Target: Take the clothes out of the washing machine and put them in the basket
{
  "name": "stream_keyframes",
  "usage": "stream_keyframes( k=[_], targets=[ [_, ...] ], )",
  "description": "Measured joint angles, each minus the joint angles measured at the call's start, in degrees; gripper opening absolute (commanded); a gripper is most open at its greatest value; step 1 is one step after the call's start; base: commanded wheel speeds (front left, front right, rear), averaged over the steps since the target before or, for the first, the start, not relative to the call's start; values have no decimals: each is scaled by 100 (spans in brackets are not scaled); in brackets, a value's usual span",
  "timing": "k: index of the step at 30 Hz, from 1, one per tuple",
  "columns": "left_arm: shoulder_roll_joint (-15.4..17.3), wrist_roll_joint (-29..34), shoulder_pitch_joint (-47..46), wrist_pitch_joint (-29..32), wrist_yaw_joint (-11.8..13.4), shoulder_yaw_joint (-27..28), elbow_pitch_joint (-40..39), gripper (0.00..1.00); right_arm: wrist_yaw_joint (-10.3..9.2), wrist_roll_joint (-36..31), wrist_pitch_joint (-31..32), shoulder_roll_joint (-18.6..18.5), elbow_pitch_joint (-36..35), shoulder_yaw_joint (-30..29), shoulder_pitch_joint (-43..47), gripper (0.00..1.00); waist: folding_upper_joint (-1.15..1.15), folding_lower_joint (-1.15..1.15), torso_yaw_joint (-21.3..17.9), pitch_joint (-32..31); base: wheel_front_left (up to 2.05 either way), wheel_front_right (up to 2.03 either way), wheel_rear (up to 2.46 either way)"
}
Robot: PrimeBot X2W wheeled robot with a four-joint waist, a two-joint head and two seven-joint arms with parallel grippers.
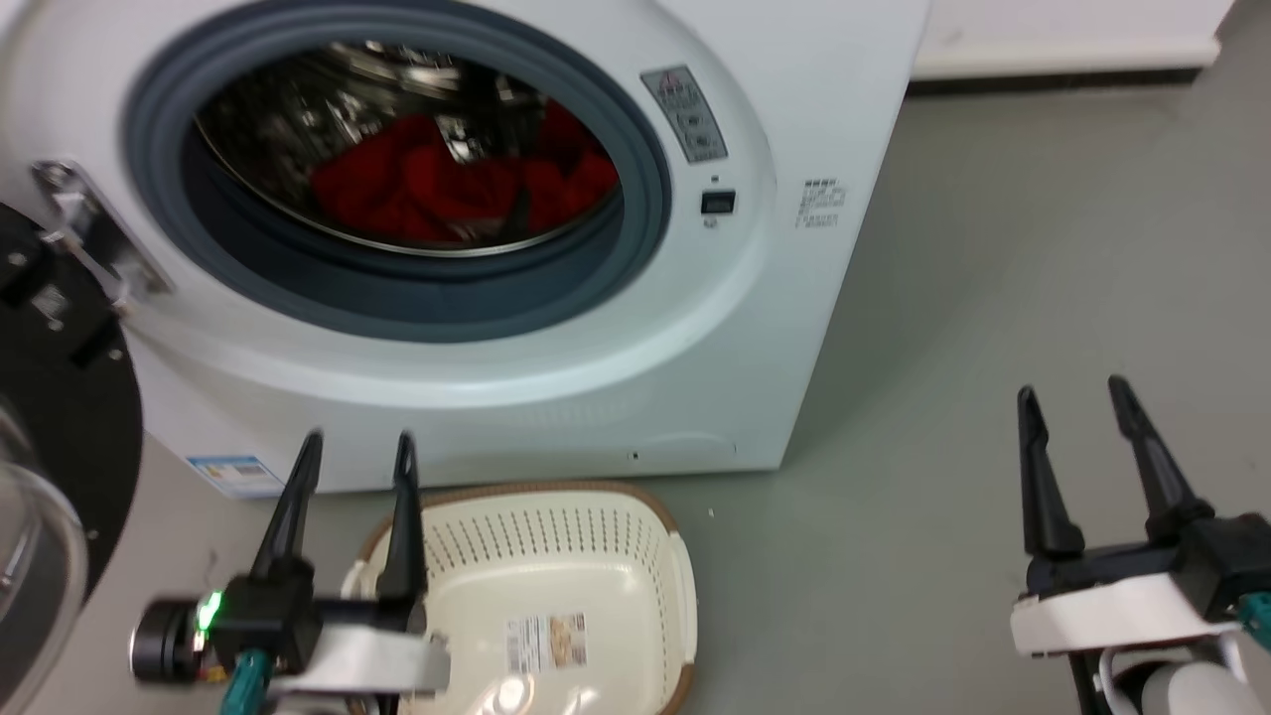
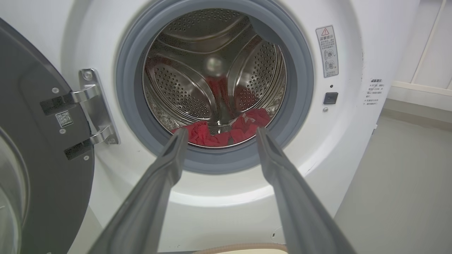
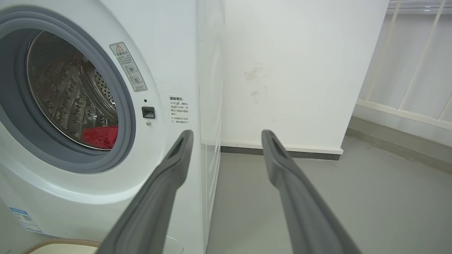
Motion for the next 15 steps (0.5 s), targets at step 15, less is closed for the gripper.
stream_keyframes(
  k=[15],
  targets=[
    [1254,232,-3532,0,-481,208,1719,100,0,259,0,-5,-364,-25,-1106,100,0,1,-373,2248,0,0,0]
  ],
)
